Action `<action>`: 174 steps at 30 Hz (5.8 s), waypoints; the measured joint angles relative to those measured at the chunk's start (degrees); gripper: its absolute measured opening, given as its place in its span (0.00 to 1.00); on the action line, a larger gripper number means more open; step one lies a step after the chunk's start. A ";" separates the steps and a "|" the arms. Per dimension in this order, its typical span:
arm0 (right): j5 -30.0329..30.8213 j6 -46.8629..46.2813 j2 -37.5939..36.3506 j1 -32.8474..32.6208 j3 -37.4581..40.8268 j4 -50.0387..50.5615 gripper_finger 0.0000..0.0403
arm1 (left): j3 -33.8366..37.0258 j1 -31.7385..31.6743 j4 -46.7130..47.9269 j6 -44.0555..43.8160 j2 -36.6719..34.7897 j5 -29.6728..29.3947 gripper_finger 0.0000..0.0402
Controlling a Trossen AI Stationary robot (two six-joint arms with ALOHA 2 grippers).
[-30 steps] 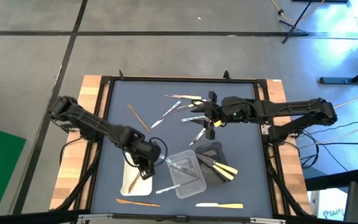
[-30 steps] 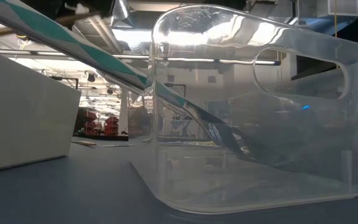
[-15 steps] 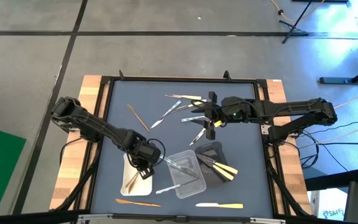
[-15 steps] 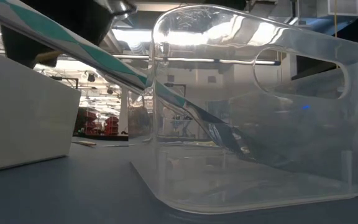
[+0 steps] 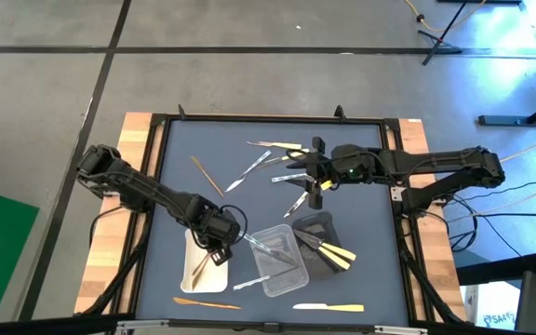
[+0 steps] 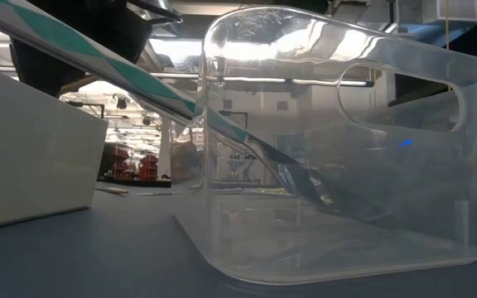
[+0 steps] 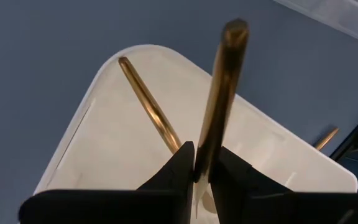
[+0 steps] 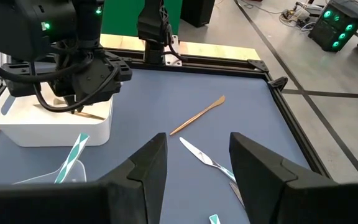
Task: Sort silverware by color (type)
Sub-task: Put the gold table knife into the white bin, then put the yellow table knife into the black transparent bin
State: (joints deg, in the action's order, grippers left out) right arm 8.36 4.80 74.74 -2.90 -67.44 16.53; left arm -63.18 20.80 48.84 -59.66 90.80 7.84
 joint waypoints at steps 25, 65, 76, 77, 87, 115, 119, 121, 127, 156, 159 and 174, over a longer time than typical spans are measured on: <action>0.00 0.00 0.00 0.00 0.00 -0.02 0.41 | 0.00 0.00 0.02 -1.51 0.00 -0.70 0.18; 2.58 -0.07 0.02 -0.02 0.04 5.90 0.41 | 0.00 0.01 -3.41 -1.22 -6.58 3.27 0.32; 3.09 -8.87 0.02 0.89 0.04 9.85 0.41 | 0.00 -0.32 -5.16 2.98 -14.83 -2.38 0.32; 3.23 -10.47 0.02 1.48 0.04 10.48 0.41 | 0.00 -0.53 -5.16 3.40 -15.51 -3.33 0.32; 3.66 -25.28 0.02 6.89 0.04 22.05 0.41 | 0.00 -4.95 -6.08 10.19 -17.86 -11.36 0.32; 4.52 -58.67 11.64 8.17 0.02 32.19 0.41 | 0.00 -19.67 -6.06 32.34 -17.88 -21.16 0.32; 4.52 -62.01 14.25 8.17 0.02 33.55 0.41 | 0.00 -19.67 -6.06 33.89 -17.86 -21.11 0.32; 4.50 -64.18 15.55 8.17 0.02 34.38 0.41 | 0.00 -19.67 -6.06 34.70 -17.86 -21.10 0.32; 4.00 -70.44 18.77 8.17 0.02 35.98 0.41 | 0.00 -19.67 -6.04 34.84 -17.86 -21.10 0.32; 4.00 -90.77 30.82 8.17 0.00 32.40 0.41 | 0.00 -17.94 -5.76 34.91 -17.84 -23.58 0.32; 4.04 -90.77 31.53 8.17 0.00 32.39 0.41 | 0.00 -17.59 -5.74 34.91 -17.85 -23.60 0.32; 4.03 -90.49 33.97 8.17 -0.04 29.55 0.41 | 0.00 -17.33 -5.82 36.20 -17.84 -23.63 0.32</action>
State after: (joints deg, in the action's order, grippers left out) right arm 12.39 -85.69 108.71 5.28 -67.48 46.09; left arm -63.18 3.46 43.02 -23.46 72.97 -15.79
